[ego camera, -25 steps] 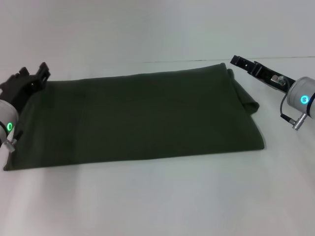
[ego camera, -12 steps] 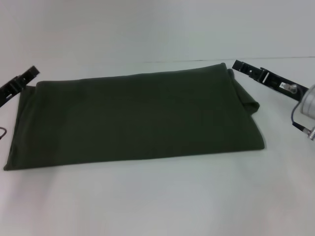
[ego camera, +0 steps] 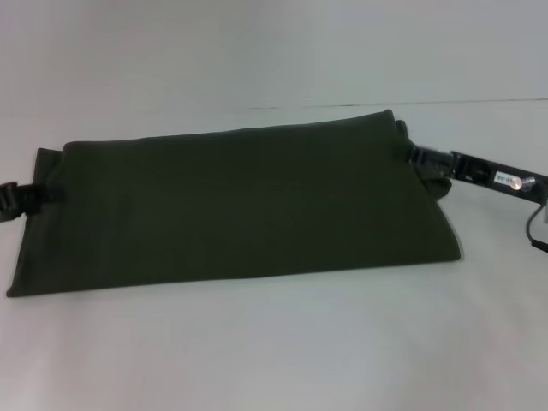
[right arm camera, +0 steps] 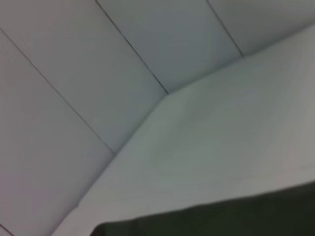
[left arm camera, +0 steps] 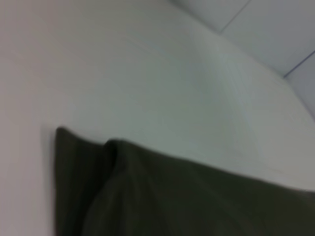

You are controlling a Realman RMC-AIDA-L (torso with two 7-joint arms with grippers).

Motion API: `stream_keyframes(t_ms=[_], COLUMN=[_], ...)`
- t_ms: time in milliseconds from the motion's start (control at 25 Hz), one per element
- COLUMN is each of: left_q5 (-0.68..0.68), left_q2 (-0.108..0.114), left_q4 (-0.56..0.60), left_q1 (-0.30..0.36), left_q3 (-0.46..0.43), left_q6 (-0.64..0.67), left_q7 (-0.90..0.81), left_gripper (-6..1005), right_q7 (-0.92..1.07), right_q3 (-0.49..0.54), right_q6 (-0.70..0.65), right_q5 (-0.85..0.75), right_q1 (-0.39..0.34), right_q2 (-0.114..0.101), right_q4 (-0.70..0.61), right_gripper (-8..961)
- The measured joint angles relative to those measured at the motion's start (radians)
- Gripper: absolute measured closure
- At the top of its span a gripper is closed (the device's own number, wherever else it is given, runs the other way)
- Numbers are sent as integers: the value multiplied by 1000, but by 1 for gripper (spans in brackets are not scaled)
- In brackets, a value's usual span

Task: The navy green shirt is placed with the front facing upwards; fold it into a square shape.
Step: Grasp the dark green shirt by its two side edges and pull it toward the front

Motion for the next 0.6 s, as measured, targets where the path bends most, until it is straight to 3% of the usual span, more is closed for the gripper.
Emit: stream_keyframes(t_ms=[280,600], left_q5=[184,249], left_q2=[11,8], left_q4=[48,28], left_q1=[-6,-6], left_q3=[-31,-20], left_q6=[33,29], left_q7=[-22,-22], left_gripper=[422,421], right_q7=[218,237], right_q3=[-7,-3], right_q6=[0,3], right_q5=[-202,-237], right_q1=[-2,-16], right_q2=[-48,-53], right_q4=[-37,-38], right_gripper=[114,115])
